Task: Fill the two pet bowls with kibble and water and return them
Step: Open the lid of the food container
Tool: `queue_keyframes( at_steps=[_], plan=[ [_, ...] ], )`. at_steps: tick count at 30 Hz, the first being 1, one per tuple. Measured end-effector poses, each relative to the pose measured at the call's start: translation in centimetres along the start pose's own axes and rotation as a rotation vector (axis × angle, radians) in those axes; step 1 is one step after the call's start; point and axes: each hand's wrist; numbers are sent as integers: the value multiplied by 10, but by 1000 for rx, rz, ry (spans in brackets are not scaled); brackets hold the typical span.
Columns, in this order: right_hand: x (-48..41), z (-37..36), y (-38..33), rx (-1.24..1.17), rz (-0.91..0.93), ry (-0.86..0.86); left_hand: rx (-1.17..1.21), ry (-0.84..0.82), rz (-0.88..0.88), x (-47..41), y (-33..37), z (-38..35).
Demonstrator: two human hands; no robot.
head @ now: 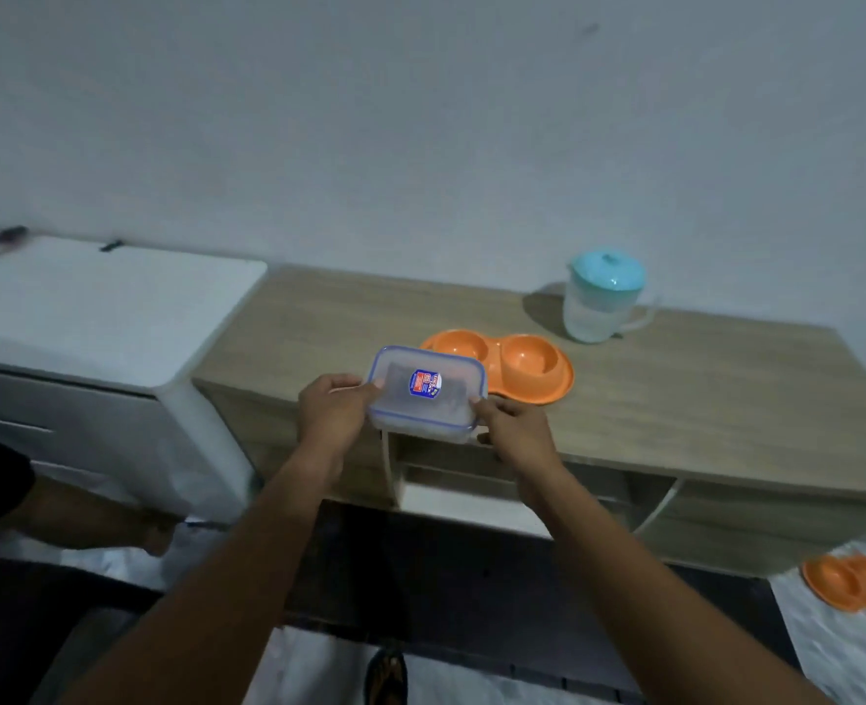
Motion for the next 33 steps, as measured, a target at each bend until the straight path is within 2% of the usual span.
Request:
queue_keyframes(
  at_steps=[3,7,14,21,24,27,29,31,33],
  plan=[
    [-35,-18,-28,-59,-49,-31,19,-68,45,-46,23,15],
    [-108,-58,-55,-141,-158,-51,41,-256,198,-123,44,26],
    [-221,-107,-79,-54,-342,-28,44,-354,328,-266,34,19],
    [-245,-125,-66,-62,-459,-30,78,-547,541,-315,10,29],
    [-243,-131,-58,-41,-450,6,78,-591,496,-322,13,34],
    [-242,-133,-53,105,-365,104,-23,-573,427,-323,19,36],
    [-236,-133,-50,297,-311,129,-94,-561,384,-320,26,35],
    [-225,-138,-43,501,-239,225,-225,-486,273,-319,30,33],
    [-203,-151,-33,368,-188,311,-346,-419,103,-326,30,27]
  ],
)
Point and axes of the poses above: each hand's wrist, its own x-axis away from the middle knuckle, its own z-axis out of the back of the hand, y = z × x, and after that the axes turned 5 degrees about -y, right-handed
